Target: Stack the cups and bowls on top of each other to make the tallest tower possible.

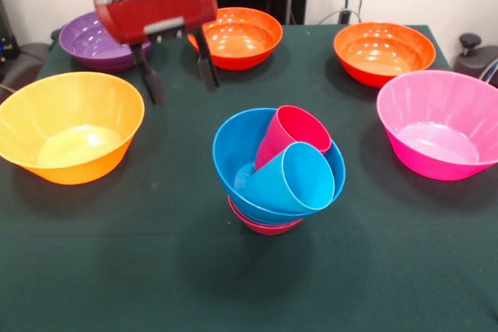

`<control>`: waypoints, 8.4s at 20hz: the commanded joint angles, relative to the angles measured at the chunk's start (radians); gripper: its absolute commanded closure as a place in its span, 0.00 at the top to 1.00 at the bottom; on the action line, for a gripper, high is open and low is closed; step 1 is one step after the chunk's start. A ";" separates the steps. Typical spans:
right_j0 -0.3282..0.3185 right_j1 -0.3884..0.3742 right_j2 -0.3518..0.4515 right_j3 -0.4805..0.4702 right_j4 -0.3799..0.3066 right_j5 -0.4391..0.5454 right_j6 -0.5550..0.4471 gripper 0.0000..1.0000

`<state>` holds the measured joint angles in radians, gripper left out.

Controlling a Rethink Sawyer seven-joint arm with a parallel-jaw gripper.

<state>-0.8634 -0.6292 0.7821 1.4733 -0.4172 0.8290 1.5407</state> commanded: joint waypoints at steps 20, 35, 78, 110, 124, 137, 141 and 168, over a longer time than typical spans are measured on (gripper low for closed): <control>-0.071 -0.207 -0.338 0.752 -0.147 -0.679 0.278 1.00; 0.224 0.001 -0.669 0.752 -0.079 -1.091 0.433 1.00; 0.730 0.081 -0.734 0.651 0.409 -1.214 0.656 1.00; 0.720 0.032 -0.698 0.788 0.368 -1.274 0.692 1.00; 0.732 0.000 -0.709 0.830 0.384 -1.271 0.695 1.00; 0.803 0.209 -0.772 0.829 0.376 -1.512 0.777 1.00; 0.828 0.280 -0.785 0.806 0.386 -1.580 0.805 1.00; 0.914 0.357 -0.809 0.720 0.431 -1.622 0.837 0.00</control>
<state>0.0294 -0.3169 -0.0698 2.2909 -0.0716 -0.7918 2.1944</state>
